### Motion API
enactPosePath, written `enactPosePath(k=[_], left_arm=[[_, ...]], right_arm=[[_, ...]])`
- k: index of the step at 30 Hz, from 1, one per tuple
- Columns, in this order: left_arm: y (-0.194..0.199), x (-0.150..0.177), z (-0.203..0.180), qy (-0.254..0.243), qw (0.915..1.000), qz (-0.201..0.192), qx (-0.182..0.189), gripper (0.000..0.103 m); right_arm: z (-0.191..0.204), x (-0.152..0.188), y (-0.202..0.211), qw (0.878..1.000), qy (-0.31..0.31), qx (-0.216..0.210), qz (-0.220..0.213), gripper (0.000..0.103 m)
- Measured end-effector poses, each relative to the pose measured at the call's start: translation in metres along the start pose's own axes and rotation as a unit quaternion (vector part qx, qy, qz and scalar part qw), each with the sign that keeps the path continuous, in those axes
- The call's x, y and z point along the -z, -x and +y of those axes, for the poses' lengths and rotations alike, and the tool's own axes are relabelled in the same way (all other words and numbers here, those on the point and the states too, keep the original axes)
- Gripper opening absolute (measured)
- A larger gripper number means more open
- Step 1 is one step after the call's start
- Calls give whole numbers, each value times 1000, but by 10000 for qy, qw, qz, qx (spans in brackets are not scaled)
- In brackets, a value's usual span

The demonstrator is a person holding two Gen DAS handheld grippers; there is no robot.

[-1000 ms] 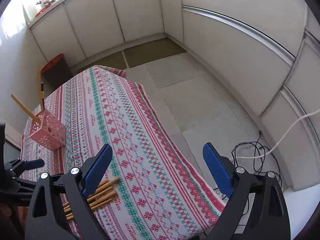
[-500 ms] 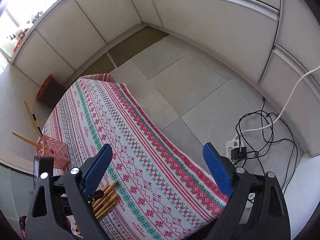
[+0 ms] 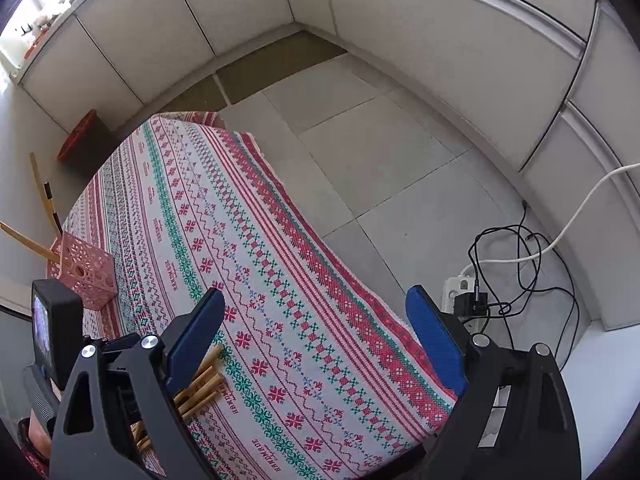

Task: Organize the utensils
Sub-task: 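Grasp a wooden chopstick with the left tool while the right tool grasps another, then lift both chopsticks upright toward the pink holder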

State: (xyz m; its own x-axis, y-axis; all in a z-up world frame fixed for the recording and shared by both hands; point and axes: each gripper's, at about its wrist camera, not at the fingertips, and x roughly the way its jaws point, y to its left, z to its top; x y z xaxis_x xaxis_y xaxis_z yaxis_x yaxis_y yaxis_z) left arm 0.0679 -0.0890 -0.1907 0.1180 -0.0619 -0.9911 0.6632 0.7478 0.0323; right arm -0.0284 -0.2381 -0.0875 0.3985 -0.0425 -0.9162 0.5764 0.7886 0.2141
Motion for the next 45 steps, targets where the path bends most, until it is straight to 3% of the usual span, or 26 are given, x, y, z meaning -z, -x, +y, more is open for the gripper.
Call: enactPosePath(k=[3,4,9,19,20,23,26,29,35,40,45], left_arm=[[3,2,1,17,9998,-137,-123,23],[5,3,4,49,9996,-215,-194,11],[21,12,30,315,9967,-658,-364,6],[99,56,50,660,9827,-1664,-483,6],[104,62,52,712,9812,-1724,-491,6],[115,71,51,818,9780,-1867,-449,6],[128,76,52,864,9740,-2043,-457,6],[136,81,62,963,9704,-2169,-451,6],[156,93,79,1207,9616,-2447,-307,6],[186,106,84,1322,9477,-2905,-92,6],[205,119,83,1403,9368,-3204,95,6]], right_arm=[[15,4,-14,9995,125,100,272,89],[20,7,-20,9991,178,114,365,89],[47,19,-43,9955,239,-33,915,87],[77,39,-80,9840,-249,-198,1754,51],[82,41,-84,9829,-300,-188,1809,52],[102,44,-86,9866,-268,17,1612,46],[130,48,-88,9895,68,439,1375,21],[148,49,-91,9919,247,519,1132,12],[155,40,-80,9947,195,-469,890,8],[152,40,-20,9919,549,-1103,307,8],[146,41,52,9802,1031,-1648,-378,8]])
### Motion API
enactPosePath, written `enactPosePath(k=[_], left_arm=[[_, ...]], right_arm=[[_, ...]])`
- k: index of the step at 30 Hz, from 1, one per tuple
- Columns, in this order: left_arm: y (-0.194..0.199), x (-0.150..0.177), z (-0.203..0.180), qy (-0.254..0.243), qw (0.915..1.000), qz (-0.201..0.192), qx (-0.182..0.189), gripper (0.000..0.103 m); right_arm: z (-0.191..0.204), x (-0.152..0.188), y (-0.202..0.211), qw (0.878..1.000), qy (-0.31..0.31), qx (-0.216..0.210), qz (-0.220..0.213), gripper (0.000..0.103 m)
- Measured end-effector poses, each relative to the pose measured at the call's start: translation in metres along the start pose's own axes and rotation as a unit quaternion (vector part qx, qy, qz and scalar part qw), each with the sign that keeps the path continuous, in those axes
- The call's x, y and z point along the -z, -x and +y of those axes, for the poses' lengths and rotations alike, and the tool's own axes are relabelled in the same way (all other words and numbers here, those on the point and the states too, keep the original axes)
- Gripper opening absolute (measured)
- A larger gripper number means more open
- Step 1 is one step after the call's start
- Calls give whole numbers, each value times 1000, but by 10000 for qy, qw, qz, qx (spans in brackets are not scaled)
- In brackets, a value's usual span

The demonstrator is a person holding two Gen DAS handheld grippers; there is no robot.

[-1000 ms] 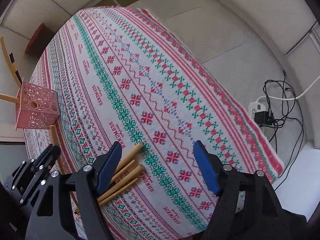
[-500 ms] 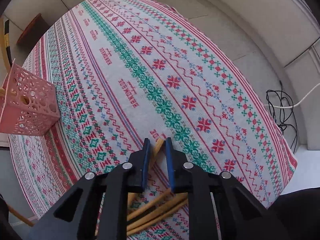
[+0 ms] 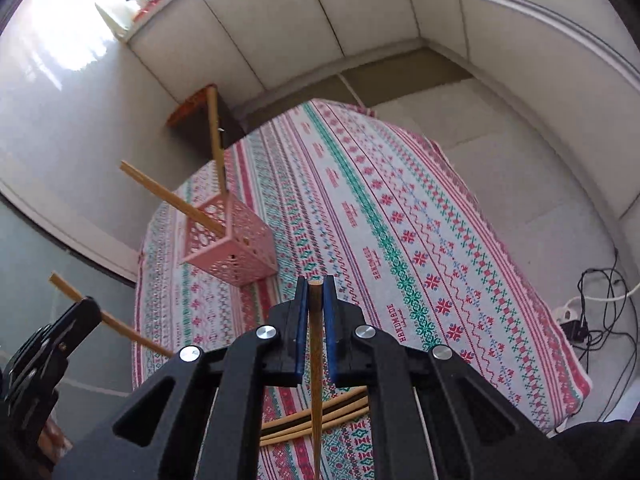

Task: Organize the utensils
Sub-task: 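Lift both chopsticks upright toward the pink holder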

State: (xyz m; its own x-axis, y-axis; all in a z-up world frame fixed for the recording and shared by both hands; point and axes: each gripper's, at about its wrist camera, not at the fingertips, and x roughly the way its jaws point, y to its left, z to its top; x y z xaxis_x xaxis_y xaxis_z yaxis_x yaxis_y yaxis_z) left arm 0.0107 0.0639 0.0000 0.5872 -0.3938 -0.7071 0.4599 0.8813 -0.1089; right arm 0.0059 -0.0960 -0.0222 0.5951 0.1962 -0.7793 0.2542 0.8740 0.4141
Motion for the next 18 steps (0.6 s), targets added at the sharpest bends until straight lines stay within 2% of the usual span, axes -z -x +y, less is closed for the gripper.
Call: enactPosePath(k=[7,13,18], left_arm=[[24,-8,-9,122,9991,-398,-98,6],[57,-52,-13,163,9948,-970,-272,6],[79,-95,-5,266,9866,-1489,-611,6]], right_arm=[[7,-13,59,9976,366,-414,-406,8],[19,-54,105,9934,360,-763,-774,8],[37,-96,136,9851,352,-994,-1358,8]])
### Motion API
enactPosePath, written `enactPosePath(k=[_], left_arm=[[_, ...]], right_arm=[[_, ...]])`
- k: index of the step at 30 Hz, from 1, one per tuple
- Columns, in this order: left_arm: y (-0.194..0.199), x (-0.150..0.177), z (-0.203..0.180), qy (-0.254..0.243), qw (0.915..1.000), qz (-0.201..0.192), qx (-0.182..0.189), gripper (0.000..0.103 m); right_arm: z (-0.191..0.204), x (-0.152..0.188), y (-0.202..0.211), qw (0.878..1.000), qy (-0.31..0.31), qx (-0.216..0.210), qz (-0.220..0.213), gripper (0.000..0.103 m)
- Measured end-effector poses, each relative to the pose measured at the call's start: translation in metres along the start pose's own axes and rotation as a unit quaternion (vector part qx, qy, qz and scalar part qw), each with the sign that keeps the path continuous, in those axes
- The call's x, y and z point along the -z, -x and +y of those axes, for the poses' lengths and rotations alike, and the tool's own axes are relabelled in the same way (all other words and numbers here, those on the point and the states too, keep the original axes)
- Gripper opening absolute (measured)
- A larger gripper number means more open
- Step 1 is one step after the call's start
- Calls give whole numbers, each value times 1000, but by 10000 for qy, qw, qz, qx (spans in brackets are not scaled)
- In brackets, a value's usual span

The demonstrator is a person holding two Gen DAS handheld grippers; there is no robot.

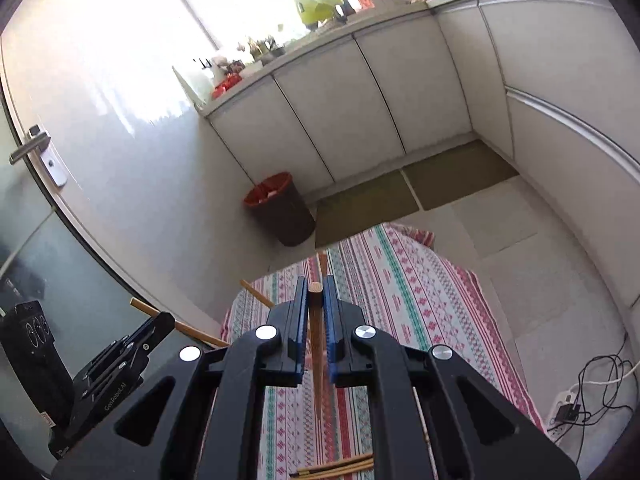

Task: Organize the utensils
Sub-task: 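Lift both chopsticks upright toward the pink holder, then lower both chopsticks into the pink holder and open both tools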

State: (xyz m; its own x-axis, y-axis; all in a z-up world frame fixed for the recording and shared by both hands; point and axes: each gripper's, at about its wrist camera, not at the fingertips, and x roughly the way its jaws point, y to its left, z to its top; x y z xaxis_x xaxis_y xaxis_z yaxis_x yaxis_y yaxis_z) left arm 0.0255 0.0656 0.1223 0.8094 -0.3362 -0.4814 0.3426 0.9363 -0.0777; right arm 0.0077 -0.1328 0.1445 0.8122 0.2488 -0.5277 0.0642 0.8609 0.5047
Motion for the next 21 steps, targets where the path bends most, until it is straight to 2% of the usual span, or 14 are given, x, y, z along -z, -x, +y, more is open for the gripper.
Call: enactPosePath(k=[5,10,12,13,14,18,21], left_arm=[[-25,-17,11,102,9996,-87,-265,6],[-80,6,31,425,9977,389,-360,7],[-91,17,39,593,9960,572,-345,14],[-92,23,46,777,9949,574,-278,23],[-89,26,52,933,9941,499,-221,27],[-76,22,70,1216,9917,373,-207,29],[-68,20,80,1381,9897,269,-257,39]], right_arm=[[22,-31,-11,9989,156,-29,-449,8],[31,-35,-44,9981,337,112,-494,8],[31,-33,-60,9982,366,144,-445,8],[32,-31,-69,9982,393,186,-410,8],[31,-30,-78,9983,406,208,-372,8],[35,-24,-100,9972,568,337,-358,8],[36,-20,-117,9963,656,433,-358,8]])
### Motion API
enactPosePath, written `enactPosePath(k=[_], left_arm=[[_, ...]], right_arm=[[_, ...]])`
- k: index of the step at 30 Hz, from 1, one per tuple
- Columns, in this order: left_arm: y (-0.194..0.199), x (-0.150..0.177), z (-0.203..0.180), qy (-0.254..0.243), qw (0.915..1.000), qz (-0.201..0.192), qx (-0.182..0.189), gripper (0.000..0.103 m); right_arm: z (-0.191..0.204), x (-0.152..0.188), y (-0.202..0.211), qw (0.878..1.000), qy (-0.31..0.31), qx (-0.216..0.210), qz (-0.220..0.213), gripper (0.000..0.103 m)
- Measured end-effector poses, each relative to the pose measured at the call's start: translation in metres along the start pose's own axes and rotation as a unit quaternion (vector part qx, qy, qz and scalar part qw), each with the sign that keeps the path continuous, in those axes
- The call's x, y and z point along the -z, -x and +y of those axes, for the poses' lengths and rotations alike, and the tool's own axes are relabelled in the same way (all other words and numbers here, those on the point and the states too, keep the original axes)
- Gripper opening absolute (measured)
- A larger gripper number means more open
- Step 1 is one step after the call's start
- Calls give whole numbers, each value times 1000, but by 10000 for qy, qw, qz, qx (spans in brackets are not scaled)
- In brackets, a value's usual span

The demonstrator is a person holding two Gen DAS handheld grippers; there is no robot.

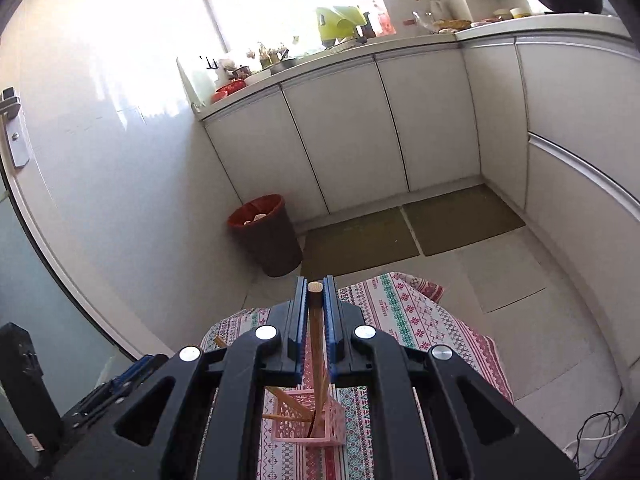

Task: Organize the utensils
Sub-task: 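Lower both chopsticks into the pink holder and open both tools, then grasp a wooden chopstick from the pile with the left tool while the right tool grasps another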

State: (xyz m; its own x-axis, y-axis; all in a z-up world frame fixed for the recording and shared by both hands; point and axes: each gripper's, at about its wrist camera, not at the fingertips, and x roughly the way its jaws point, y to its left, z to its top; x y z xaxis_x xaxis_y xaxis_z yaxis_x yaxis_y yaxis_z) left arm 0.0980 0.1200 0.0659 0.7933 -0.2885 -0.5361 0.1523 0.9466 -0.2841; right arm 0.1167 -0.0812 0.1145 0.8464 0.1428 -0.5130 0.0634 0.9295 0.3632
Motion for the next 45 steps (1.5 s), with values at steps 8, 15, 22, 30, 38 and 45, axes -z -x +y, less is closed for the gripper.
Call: enactPosePath(k=[8,15,22,30,38,45], left_arm=[[-5,-1,1,2,10000,65,-39,47],[6,1,-8,-83,10000,-30,-45,58],[19,8,-20,-308,9994,-85,-142,73],[45,37,-31,-598,9968,-248,-463,94],[49,76,-38,-828,9951,97,-536,96],[-14,135,-66,-1515,9701,1895,36,96]], right_arm=[[0,14,-31,9996,-140,121,233,52],[3,26,-14,9980,276,561,34,64],[10,44,13,9919,874,898,-188,68],[-4,71,38,9888,905,1169,-222,95],[-32,101,49,9890,844,1190,226,96],[-83,148,61,9793,948,1571,857,96]])
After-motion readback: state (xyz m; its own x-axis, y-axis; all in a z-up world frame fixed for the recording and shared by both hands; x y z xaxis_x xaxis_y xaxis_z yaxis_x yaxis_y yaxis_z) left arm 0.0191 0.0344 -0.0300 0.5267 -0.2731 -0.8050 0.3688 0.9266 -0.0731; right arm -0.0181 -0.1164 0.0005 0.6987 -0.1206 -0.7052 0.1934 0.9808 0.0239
